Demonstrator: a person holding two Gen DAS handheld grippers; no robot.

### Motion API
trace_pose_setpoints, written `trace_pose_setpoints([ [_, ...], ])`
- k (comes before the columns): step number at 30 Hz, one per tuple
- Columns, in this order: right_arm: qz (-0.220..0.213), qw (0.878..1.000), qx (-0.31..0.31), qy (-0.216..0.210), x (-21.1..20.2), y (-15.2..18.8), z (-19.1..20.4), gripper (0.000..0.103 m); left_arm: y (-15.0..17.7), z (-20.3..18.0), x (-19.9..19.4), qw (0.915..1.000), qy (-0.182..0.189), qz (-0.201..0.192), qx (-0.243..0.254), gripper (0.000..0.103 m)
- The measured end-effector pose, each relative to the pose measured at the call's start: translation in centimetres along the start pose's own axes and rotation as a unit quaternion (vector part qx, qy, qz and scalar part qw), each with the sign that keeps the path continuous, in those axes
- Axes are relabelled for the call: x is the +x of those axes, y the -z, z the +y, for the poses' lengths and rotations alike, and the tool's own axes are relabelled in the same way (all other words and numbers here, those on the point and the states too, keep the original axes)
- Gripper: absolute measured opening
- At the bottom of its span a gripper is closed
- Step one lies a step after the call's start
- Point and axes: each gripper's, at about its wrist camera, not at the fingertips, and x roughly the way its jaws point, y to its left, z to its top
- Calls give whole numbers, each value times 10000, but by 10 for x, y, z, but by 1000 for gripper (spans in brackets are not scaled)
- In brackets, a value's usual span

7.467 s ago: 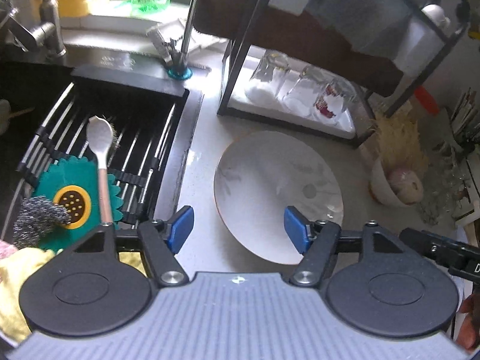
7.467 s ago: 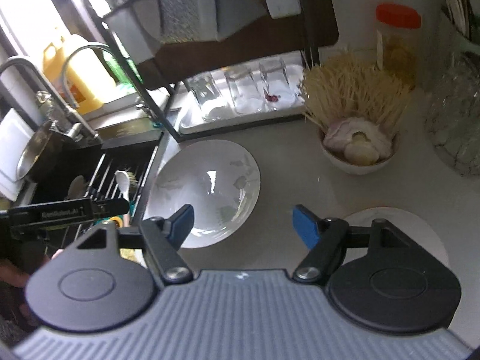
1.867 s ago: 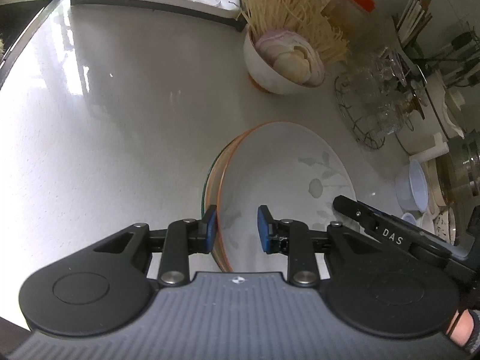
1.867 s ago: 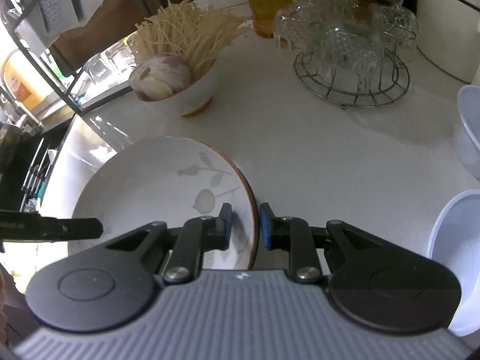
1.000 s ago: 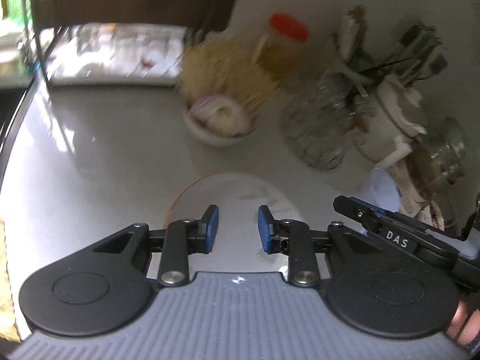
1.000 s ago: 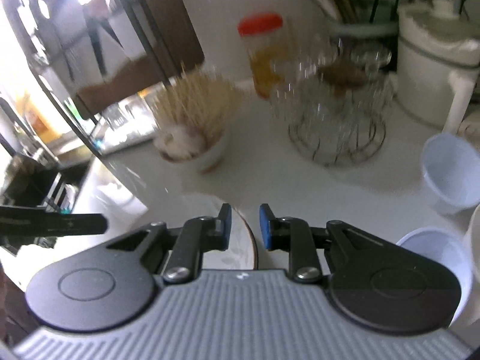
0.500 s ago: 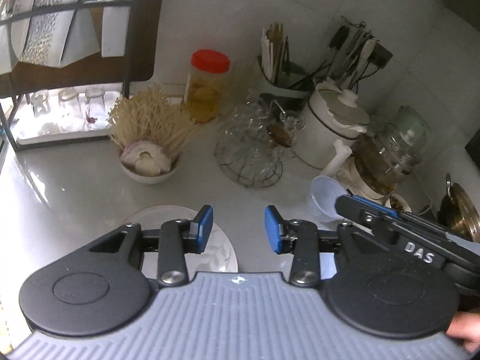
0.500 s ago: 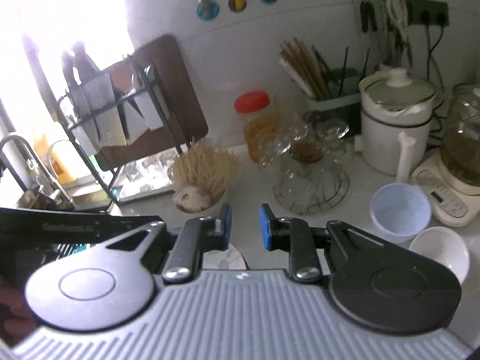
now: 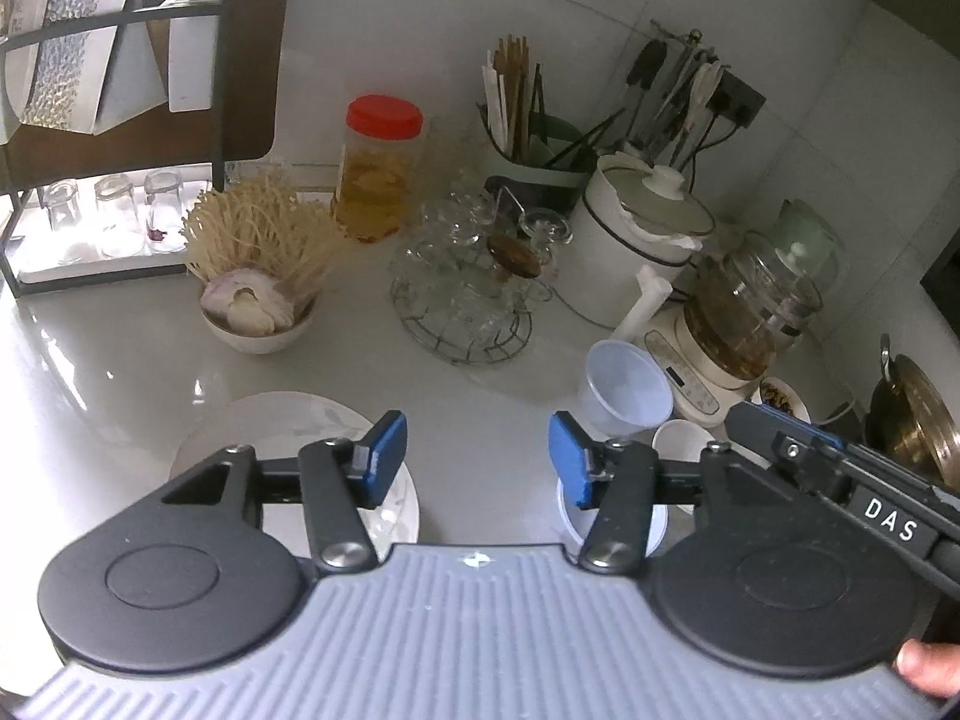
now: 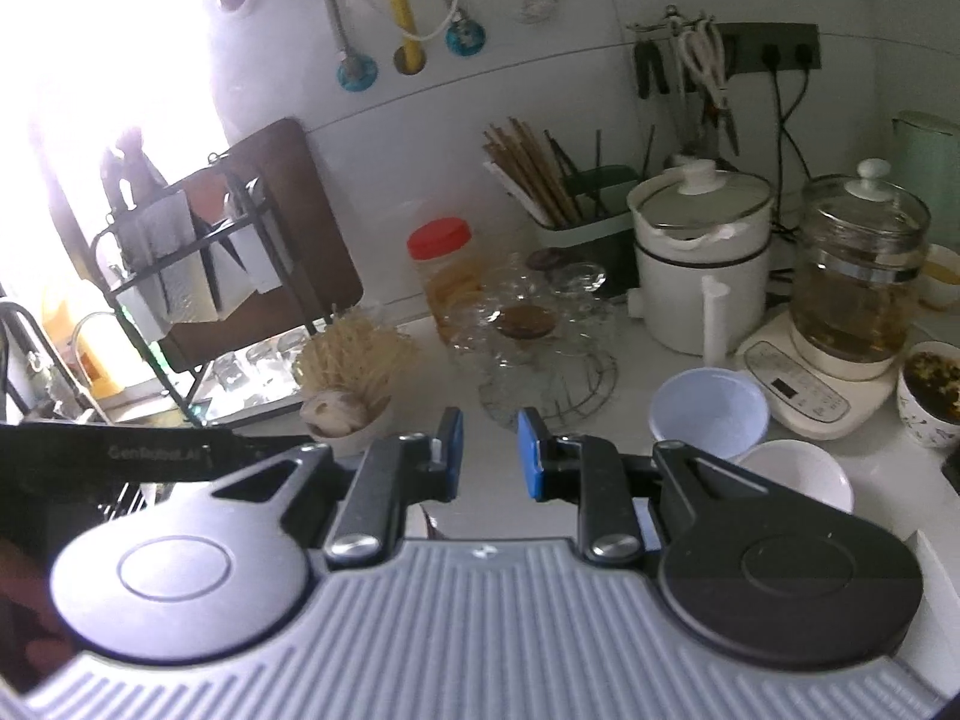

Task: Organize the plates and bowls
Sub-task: 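Move both tools to the light blue plastic bowl beside the white bowls, then close both grippers side by side on the light blue bowl's rim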

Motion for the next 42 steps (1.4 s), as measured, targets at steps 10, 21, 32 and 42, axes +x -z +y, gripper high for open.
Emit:
trace_pose_setpoints([
  [10,102,9999,-108,-83,-21,8,-43,24,28,-46,5,9998,-119,-2,-186,62],
  [21,355,9993,-90,-86,-41,14,-98,24,56,-105,17,9994,-173,42,-284,62],
  [32,643,9979,95,-62,-43,23,-131,24,63,-133,37,9989,-246,275,-295,62],
  [42,790,9964,317,-57,-37,22,-148,24,55,-147,53,9985,-276,415,-227,62],
])
